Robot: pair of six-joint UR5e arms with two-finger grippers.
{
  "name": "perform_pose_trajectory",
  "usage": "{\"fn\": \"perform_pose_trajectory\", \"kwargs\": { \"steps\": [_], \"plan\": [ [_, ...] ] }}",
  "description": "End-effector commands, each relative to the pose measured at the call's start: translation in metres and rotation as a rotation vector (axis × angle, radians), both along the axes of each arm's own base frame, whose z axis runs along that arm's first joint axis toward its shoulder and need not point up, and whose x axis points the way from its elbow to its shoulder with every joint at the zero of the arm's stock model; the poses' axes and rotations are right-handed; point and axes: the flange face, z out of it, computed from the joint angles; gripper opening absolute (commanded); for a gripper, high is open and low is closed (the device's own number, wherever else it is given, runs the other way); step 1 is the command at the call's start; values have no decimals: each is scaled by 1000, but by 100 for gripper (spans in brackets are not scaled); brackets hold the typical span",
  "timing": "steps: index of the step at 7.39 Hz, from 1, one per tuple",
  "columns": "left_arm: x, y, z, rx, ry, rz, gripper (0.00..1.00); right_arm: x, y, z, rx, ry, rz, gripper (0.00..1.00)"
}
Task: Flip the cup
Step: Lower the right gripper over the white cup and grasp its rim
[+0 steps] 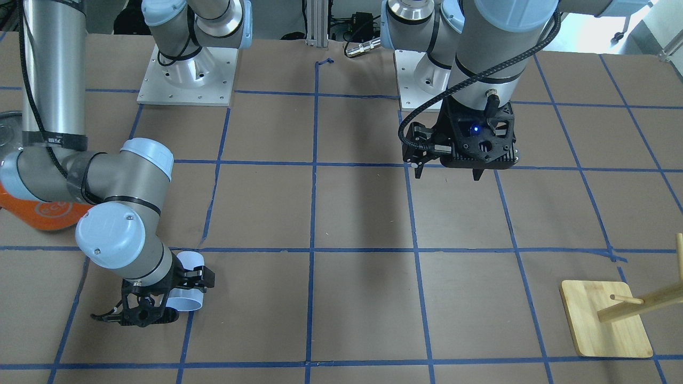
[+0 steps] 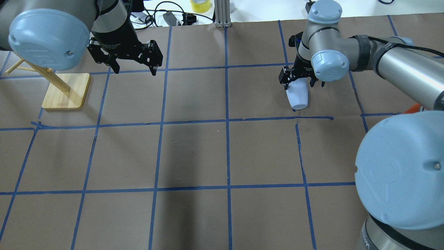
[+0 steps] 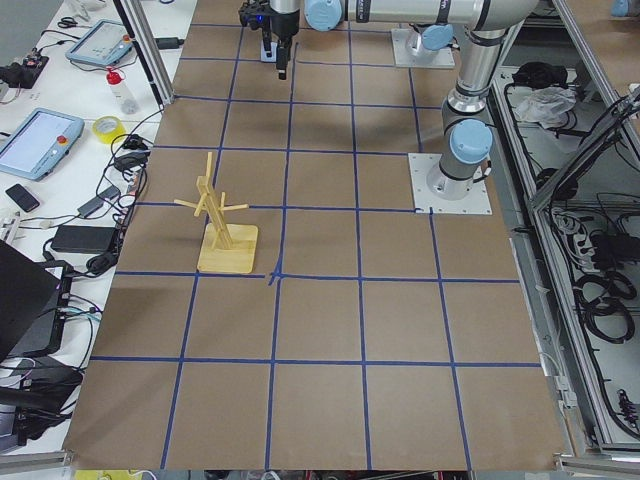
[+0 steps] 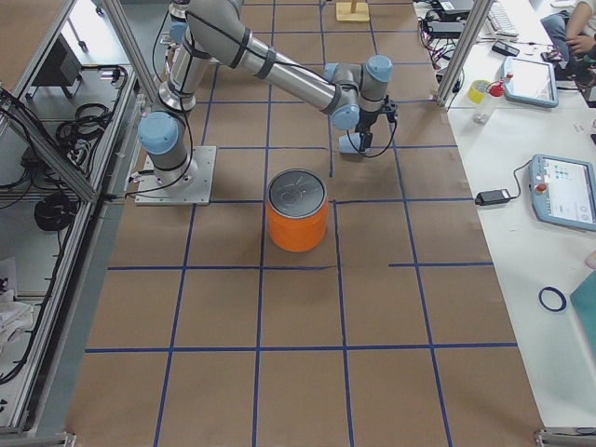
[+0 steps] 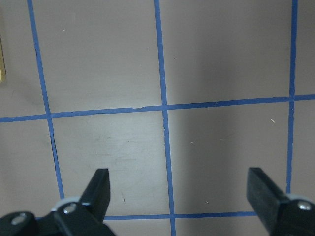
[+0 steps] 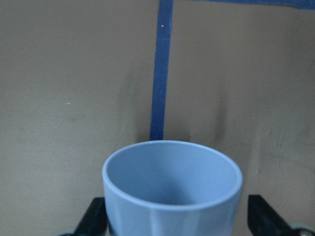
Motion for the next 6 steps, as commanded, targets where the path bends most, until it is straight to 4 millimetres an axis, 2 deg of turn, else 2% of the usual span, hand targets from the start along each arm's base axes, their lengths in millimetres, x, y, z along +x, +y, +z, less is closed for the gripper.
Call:
{"fn": "perform_pose_trajectory", "kwargs": {
  "steps": [1,2,3,4,5,6],
  "plan": [
    [0,0,-1,2,0,0,100,0,-4,-7,-21,-2,1,100],
    [0,0,-1,2,0,-3,100,0,-4,-8,-21,-4,1,100],
    [0,0,-1,0,0,-2,100,0,-4,-10,-15,-4,-2,95],
    [0,0,-1,0,0,-2,100,0,-4,-12,-7,-3,6,80],
    [0,0,-1,0,0,-2,100,0,-3,-14,-1,-3,-2,69],
    [0,0,-1,2,0,-2,100,0,-3,-14,-1,-1,-3,62]
  ]
}}
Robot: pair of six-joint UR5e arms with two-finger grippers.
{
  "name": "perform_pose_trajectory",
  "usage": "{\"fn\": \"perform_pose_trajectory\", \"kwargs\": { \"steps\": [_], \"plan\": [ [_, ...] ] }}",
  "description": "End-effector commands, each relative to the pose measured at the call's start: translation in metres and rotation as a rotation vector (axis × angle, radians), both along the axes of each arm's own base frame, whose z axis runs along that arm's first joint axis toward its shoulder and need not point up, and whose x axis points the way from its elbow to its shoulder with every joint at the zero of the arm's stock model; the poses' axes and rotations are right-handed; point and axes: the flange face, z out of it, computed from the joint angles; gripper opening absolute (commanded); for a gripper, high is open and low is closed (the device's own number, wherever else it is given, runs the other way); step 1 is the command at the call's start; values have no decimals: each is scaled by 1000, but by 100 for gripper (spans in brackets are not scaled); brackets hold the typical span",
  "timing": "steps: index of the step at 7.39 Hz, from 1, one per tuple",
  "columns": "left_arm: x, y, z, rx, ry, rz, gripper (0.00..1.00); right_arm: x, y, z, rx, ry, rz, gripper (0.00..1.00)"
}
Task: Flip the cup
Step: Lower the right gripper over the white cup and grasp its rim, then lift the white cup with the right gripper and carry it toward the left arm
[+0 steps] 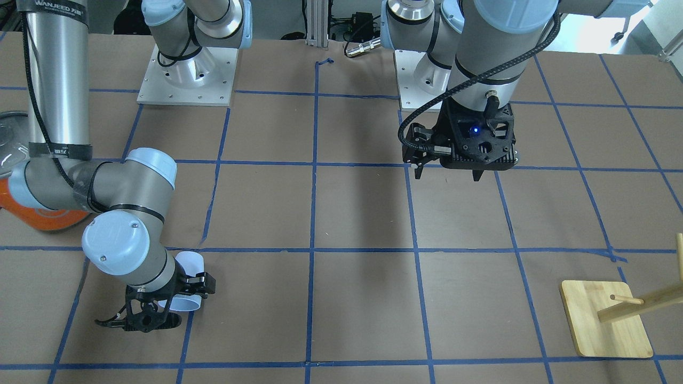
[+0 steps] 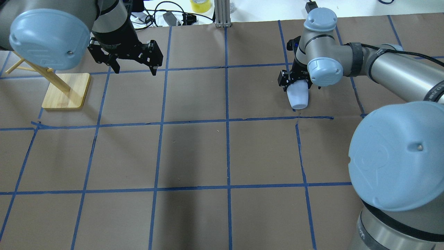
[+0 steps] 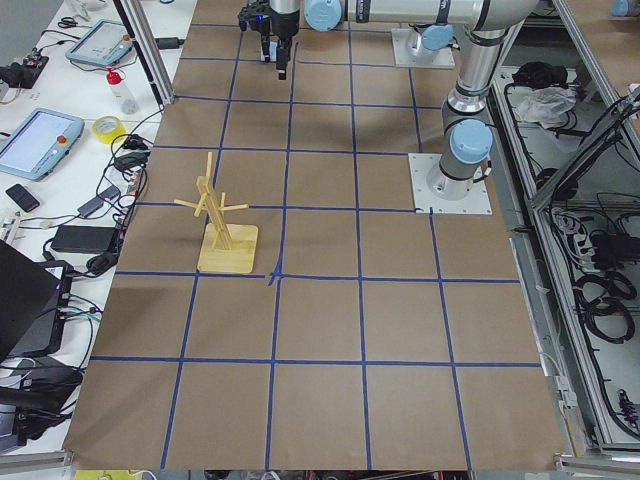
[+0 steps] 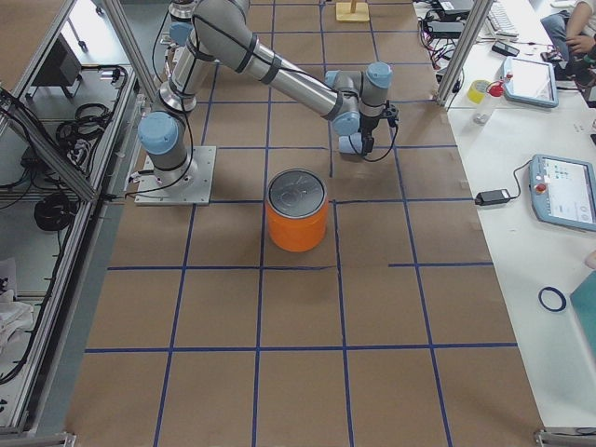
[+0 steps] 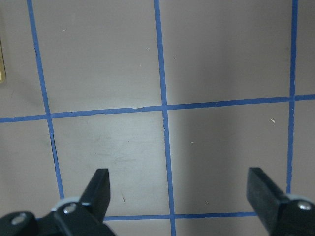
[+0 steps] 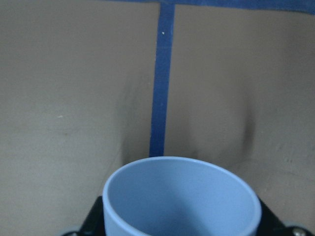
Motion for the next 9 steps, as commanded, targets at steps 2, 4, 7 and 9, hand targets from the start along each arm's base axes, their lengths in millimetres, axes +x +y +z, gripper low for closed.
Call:
{"fn": "perform_pose_trajectory", "kwargs": {
  "steps": [2,4,7,9],
  "plan": [
    [0,0,0,0,2,1,100,-1,0,3,1,6,5,42],
    [0,0,0,-1,0,2,100,1,2,0,14,6,-3,26],
    [0,0,0,0,0,0,100,-1,8,54,-53,54,79,15],
    [0,0,0,1,0,0,100,17,17,70,-49,51,213,13]
  ]
}}
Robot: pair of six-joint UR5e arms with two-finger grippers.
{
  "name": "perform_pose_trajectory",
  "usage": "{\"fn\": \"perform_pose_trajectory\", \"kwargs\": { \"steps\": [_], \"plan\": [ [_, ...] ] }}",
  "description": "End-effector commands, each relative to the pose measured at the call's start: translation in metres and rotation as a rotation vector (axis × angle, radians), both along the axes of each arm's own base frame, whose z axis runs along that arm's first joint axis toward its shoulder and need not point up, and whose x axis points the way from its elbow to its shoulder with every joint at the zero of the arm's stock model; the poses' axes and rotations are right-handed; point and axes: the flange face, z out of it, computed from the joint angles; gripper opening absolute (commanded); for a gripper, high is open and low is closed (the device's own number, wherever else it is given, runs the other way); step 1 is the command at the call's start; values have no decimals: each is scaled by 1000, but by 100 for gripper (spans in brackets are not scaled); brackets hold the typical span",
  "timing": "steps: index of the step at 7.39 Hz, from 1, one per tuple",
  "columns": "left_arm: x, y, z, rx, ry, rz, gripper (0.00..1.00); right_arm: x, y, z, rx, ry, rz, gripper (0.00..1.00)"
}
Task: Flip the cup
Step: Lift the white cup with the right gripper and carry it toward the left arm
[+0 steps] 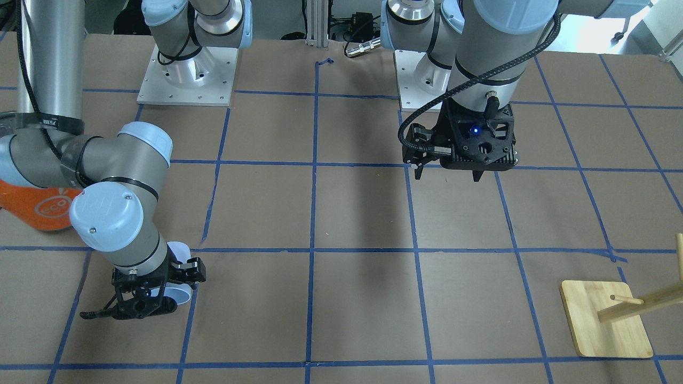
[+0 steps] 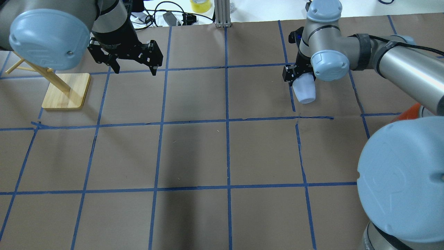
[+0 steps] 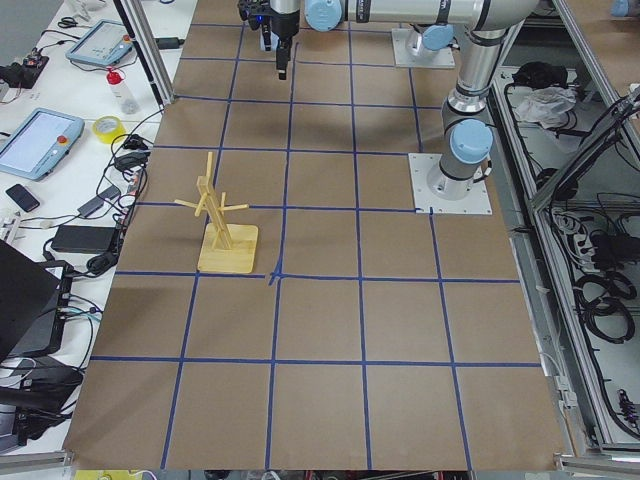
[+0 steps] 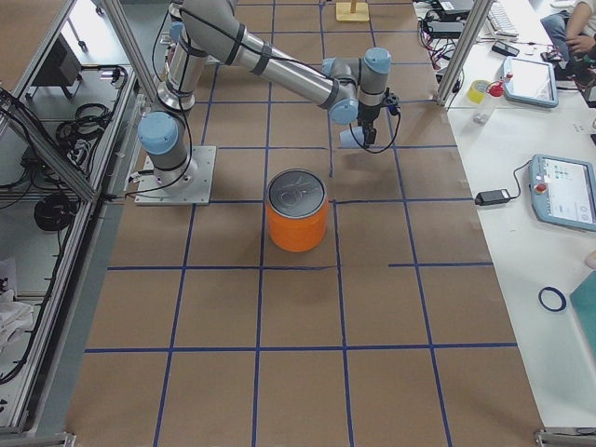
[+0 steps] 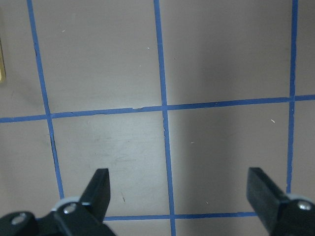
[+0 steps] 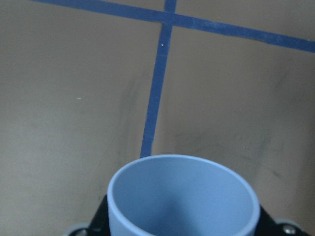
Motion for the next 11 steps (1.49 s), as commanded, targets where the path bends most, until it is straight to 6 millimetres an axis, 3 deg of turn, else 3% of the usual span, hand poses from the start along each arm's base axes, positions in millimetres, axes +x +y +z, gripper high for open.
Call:
{"fn": "perform_pose_trajectory", "kwargs": {
  "steps": [1,2,4,6,8,11],
  "plan": [
    [0,0,0,0,0,1,100,32,11,21,-14,5,148,12],
    [0,0,0,0,0,-2,100,61,19,27,-17,8,305,12],
    [0,0,0,2,0,-4,100,129,43,36,-35,-29,433,12],
    [0,0,-1,3,1,-1,100,164,61,47,-40,-83,675,7],
    [0,1,-3,7,-1,2,100,212,94,34,15,-75,883,0],
    [0,1,-4,9,2,4,100,220,106,10,48,-88,922,0]
  ]
}}
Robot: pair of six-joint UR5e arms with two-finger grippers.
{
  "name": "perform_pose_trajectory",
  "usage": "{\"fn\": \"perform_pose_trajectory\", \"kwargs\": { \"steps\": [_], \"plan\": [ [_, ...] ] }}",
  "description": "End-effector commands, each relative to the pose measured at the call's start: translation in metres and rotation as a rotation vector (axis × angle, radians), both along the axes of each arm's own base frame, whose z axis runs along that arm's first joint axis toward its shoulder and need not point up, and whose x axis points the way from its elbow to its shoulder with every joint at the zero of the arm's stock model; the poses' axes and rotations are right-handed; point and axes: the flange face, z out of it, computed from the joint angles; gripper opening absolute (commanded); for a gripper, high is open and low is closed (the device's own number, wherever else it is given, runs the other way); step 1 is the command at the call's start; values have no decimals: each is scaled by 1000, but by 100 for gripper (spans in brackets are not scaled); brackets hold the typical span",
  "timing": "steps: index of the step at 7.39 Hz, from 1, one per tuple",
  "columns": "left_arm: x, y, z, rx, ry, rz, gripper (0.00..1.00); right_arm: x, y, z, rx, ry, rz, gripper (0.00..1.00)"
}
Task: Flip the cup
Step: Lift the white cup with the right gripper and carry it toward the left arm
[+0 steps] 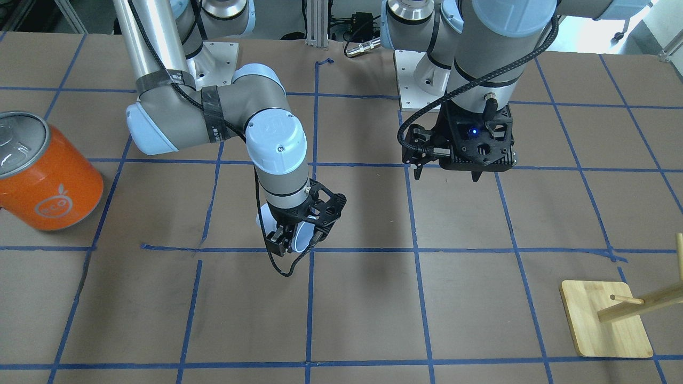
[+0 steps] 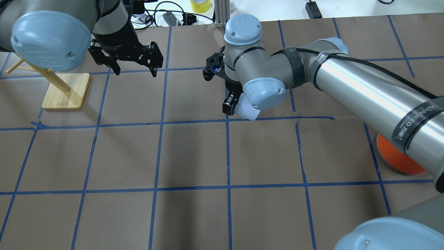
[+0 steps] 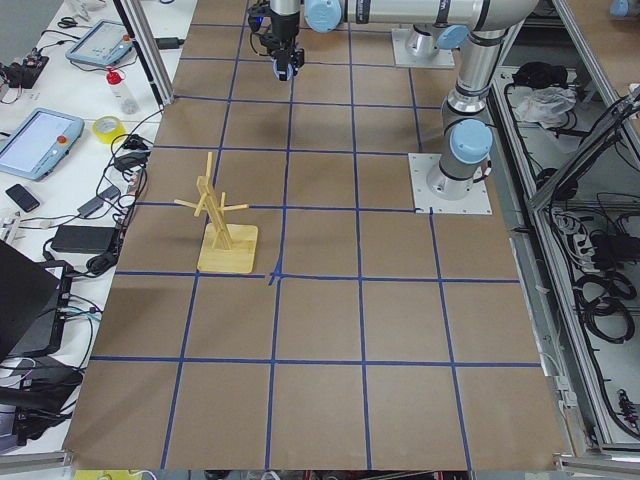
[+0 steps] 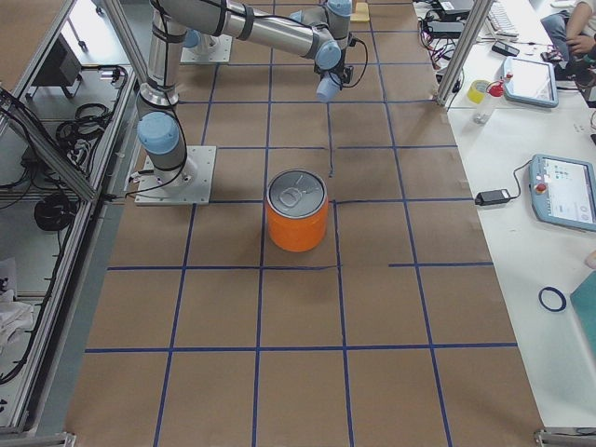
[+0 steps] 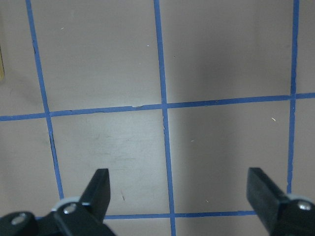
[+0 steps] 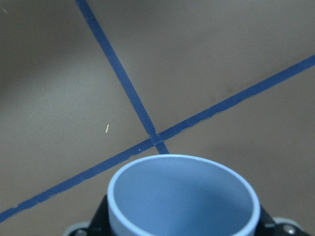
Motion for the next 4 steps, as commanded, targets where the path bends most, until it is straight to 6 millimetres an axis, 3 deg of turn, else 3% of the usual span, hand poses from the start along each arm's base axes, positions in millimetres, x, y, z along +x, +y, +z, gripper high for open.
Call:
{"fn": "perform_pose_trajectory", "kwargs": {
  "steps": [1,4],
  "plan": [
    [0,1,-2,5,1,1,100,6,8,-11,17,15,120,0],
    [0,1,-2,5,3,-1,100,7,10,-13,26,9,197,0]
  ]
}}
